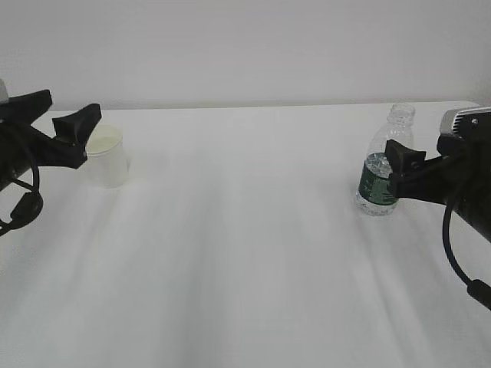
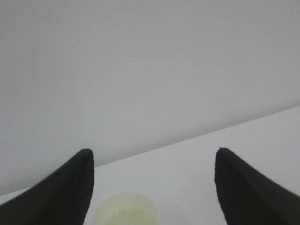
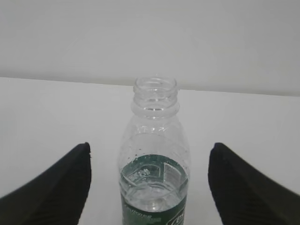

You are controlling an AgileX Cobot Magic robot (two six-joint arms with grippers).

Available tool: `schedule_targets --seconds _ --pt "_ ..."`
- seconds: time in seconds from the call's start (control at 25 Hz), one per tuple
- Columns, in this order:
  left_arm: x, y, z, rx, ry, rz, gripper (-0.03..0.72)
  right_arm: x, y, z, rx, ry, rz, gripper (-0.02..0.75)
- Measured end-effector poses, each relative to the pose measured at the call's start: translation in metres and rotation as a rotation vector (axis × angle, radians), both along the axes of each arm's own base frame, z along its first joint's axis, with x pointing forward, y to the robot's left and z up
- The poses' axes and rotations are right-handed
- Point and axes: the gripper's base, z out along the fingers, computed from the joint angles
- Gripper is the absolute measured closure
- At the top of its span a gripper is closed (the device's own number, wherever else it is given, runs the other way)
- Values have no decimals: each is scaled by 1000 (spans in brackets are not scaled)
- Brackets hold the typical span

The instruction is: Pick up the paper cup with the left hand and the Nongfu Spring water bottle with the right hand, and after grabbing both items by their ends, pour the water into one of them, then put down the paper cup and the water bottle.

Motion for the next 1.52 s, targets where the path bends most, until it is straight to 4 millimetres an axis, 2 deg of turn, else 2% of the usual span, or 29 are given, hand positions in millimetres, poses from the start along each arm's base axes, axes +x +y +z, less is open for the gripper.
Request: schedule_targets --seconds 0.4,0.72,0.96,1.52 --pt "-7 15 38 -33 -119 146 112 -6 -3 19 3 -12 -18 144" --pt "-25 20 76 -49 -177 172 113 -15 -7 42 -3 -42 -29 145" --pt "-46 24 108 -64 -215 172 120 -25 -9 59 -1 -57 -30 144" --pt "-106 34 157 -74 -228 163 149 -51 -14 91 17 -82 -19 145"
